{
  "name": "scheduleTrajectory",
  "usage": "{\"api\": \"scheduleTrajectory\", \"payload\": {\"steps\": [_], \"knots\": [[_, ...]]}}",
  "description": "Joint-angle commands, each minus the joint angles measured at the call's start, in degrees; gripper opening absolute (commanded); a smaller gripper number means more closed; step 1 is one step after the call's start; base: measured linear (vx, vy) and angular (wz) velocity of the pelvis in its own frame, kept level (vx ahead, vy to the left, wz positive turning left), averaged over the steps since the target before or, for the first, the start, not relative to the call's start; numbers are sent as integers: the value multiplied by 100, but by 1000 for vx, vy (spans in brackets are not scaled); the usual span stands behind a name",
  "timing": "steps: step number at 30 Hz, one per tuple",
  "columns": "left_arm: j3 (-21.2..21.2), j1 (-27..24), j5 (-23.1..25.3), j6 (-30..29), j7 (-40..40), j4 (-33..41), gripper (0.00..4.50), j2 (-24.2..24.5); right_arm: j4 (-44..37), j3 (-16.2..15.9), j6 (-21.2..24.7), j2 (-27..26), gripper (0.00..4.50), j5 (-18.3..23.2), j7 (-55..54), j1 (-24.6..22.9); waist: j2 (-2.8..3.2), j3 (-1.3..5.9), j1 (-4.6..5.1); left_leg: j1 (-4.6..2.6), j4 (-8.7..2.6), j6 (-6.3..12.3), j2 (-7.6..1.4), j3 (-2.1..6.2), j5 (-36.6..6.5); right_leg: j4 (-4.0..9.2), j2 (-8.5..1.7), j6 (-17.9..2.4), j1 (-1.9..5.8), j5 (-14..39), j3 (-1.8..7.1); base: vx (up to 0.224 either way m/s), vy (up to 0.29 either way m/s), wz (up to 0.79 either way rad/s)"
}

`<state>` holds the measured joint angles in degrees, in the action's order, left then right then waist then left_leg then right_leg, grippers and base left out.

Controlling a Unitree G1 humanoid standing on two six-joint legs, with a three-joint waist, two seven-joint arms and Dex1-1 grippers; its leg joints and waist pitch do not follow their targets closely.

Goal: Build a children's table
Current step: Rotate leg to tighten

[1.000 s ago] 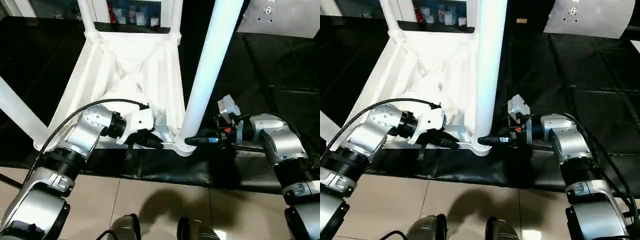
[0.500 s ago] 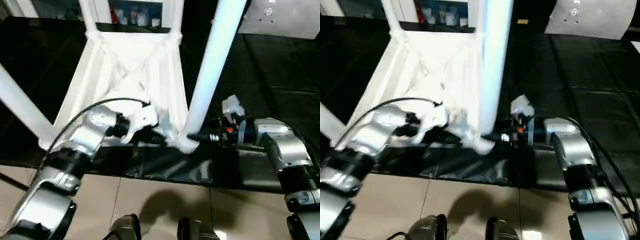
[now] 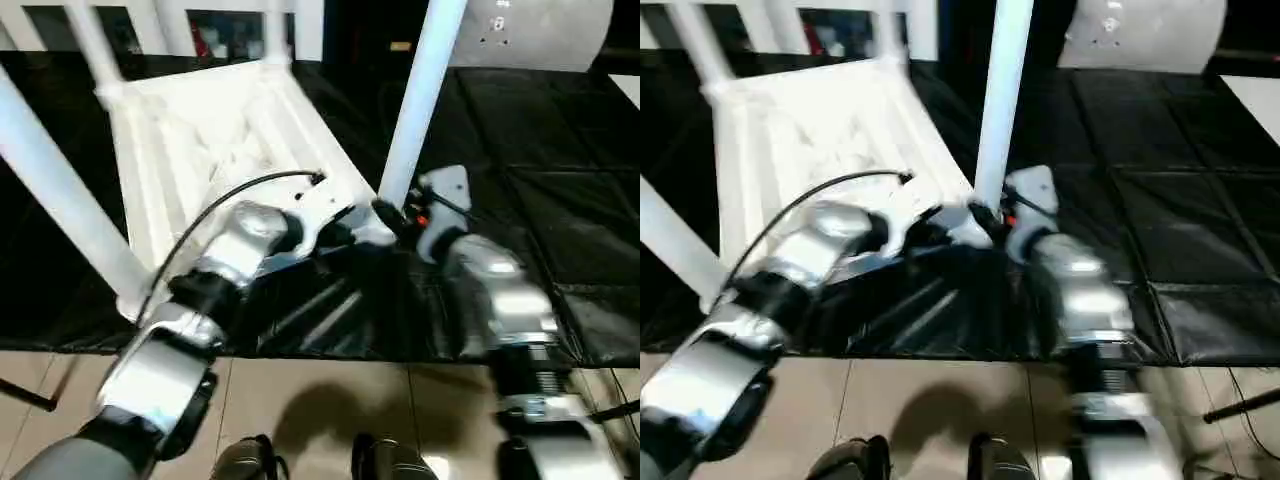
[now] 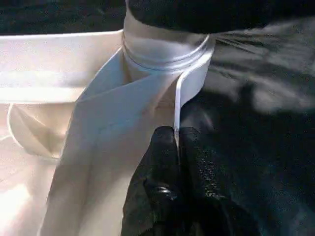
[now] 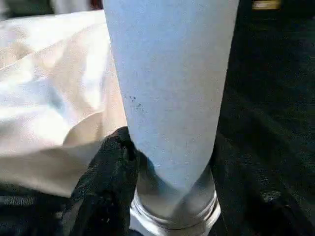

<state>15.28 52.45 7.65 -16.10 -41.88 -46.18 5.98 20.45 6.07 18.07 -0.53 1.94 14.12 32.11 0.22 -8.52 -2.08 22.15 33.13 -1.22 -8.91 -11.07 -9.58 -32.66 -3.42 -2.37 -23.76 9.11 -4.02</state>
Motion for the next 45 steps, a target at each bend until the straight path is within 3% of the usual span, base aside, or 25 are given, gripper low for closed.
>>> {"api": "scheduleTrajectory", "payload": {"steps": [1, 4, 5, 9, 10, 12, 15, 20, 22, 23, 27, 32, 34, 45], "knots": [[-19, 238, -28, 99, 343, 79, 0, -345, 208, -484, 172, -548, 247, 206, 201, -97, -7, 413, -11, -155, -460, 233, -434, 260, -1485, 475, -631, -920, 222, 2185, 345, 0, 0, 0], [-24, 185, -10, 95, 311, 128, 0, -276, 58, -665, 37, -467, 272, 130, 485, -153, -15, 437, -24, -142, -437, 404, -431, 218, -1121, 391, -612, -1134, 264, 1435, 355, 0, 0, 0], [-17, 157, -3, 109, 251, 155, 0, -231, 35, -668, -21, -388, 272, 103, 547, -188, -19, 439, -32, -137, -415, 522, -411, 191, -1015, 398, -623, -1190, 277, 1345, 355, 0, 0, 0], [-21, 4, -125, 262, -59, 321, 0, -115, 81, -685, -291, 5, 309, 58, 776, -198, -17, 445, -55, -101, -403, 635, -400, 199, -825, 403, -617, -1148, 321, 1394, 332, 0, 0, 0], [-56, -121, -253, 249, -287, 484, 0, -68, 90, -693, -408, 221, 319, 28, 985, -207, 6, 448, -62, -107, -400, 638, -408, 199, -826, 394, -618, -1156, 321, 1380, 330, 0, 0, 0], [-69, -170, -297, 242, -364, 546, 0, -50, 95, -685, -445, 298, 344, 26, 1065, -211, -6, 471, -46, -85, -390, 717, -427, 201, -682, 338, -595, -1269, 335, 1008, 331, 0, 0, 0], [37, -525, -289, 398, -758, 852, 0, 251, 177, -474, -653, 961, 365, 225, 1924, -153, -4, 500, -35, -84, -353, 896, -434, 194, -480, 270, -596, -1470, 365, 471, 333, 0, 0, 0], [191, -895, -376, 763, -1474, 1194, 0, 665, 454, -511, -1180, 1648, 377, 373, 2924, 0, -1, 521, -44, -61, -297, 1179, -442, 177, -171, 181, -590, -1658, 358, -125, 332, 0, 0, 0], [214, -935, -386, 803, -1568, 1248, 0, 718, 471, -535, -1217, 1709, 377, 423, 3106, 6, 3, 531, -68, -59, -279, 1219, -452, 176, -146, 150, -587, -1688, 353, -188, 332, 0, 0, 0], [261, -1017, -402, 830, -1795, 1362, 0, 847, 452, -622, -1290, 1848, 377, 513, 3585, -18, 1, 501, -73, -45, -281, 1249, -450, 165, -199, 170, -565, -1689, 334, -118, 322, 0, 0, 0], [377, -1257, -562, 1261, -2641, 1674, 0, 1307, 421, -957, -1464, 2300, 377, 751, 5085, -59, 18, 487, -139, -73, -301, 1076, -499, 166, -562, 210, -565, -1570, 322, 522, 311, 0, 0, 0], [515, -1388, -611, 1530, -3245, 1832, 0, 1701, 564, -1065, -1421, 2494, 377, 1040, 5987, 52, 7, 491, -180, -79, -305, 1012, -510, 167, -600, 199, -575, -1588, 298, 627, 317, 0, 0, 0], [605, -1477, -634, 1634, -3592, 1948, 0, 1897, 675, -1164, -1339, 2562, 353, 1123, 6449, 135, -5, 489, -180, -78, -308, 979, -513, 167, -574, 189, -571, -1578, 292, 627, 319, 0, 0, 0], [658, -1552, -728, 1644, -3825, 2098, 0, 1968, 876, -1431, -1076, 2555, 267, 1290, 7178, 273, -9, 509, -259, -95, -290, 952, -501, 153, -456, 184, -563, -1550, 272, 690, 324, 0, 0, 0]]}}
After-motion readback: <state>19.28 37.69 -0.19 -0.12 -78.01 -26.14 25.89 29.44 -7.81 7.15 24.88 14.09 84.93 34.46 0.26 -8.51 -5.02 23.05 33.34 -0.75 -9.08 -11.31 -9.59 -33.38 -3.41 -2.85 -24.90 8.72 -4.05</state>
